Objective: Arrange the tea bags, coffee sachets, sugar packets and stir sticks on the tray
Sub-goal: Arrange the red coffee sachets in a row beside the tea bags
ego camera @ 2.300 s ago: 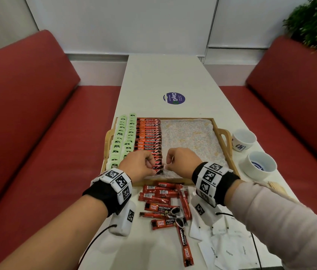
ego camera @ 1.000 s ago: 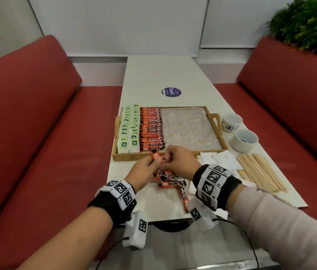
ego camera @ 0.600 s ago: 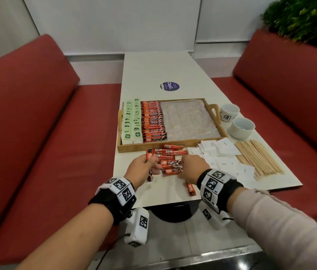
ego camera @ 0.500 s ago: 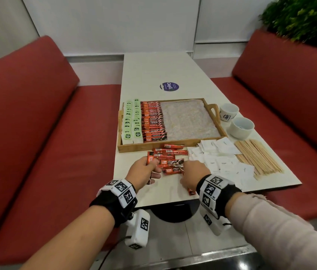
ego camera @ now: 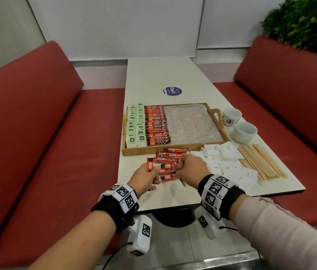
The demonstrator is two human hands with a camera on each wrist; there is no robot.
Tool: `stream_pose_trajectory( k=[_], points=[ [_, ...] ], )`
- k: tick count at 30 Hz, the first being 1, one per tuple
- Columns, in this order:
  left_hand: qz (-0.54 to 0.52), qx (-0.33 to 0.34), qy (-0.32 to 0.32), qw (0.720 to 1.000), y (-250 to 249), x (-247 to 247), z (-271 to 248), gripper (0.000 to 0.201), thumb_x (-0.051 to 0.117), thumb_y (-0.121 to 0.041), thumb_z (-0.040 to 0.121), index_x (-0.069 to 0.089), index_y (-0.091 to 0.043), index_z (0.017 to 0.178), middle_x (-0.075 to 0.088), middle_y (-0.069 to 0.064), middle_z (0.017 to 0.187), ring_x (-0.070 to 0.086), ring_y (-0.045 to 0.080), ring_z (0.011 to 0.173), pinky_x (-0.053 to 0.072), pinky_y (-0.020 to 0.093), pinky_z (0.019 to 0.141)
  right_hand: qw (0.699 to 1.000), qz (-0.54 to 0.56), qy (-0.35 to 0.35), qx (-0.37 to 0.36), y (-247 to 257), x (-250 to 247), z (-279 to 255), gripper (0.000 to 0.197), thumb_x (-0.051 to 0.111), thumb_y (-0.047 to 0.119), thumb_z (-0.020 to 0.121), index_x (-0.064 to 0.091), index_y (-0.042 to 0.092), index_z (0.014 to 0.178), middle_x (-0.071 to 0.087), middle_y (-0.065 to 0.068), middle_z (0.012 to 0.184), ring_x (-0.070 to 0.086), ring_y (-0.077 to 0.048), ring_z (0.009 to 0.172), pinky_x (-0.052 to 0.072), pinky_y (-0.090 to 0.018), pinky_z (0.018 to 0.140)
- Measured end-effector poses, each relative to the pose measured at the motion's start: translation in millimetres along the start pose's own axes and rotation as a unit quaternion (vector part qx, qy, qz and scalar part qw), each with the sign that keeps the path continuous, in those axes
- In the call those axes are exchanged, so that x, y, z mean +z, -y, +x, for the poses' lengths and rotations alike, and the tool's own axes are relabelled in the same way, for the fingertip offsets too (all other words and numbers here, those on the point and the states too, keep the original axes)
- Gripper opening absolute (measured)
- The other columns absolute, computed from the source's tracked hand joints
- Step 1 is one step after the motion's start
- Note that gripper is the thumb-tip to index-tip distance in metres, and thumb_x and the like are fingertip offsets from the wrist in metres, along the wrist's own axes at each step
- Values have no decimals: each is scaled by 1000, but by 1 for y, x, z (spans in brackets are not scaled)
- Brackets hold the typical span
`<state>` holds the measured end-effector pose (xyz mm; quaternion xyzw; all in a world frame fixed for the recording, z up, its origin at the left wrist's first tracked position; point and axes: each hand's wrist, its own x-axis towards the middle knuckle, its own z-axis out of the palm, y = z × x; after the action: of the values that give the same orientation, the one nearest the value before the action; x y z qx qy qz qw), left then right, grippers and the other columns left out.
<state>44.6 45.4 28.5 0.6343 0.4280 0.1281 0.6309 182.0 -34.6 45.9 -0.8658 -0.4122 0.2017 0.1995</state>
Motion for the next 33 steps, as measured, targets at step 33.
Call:
stream_pose_trajectory(
  k=[33],
  points=[
    [-35,-84,-51,995,10,-12,18,18,49,-30,97,46,-14,90,41,1,73,38,12,53,40,21,45,970,-197,107,-98,-22,34,29,33,64,28,85,55,16,114,54,-4,117,55,-23,105,49,-34,88]
  ],
)
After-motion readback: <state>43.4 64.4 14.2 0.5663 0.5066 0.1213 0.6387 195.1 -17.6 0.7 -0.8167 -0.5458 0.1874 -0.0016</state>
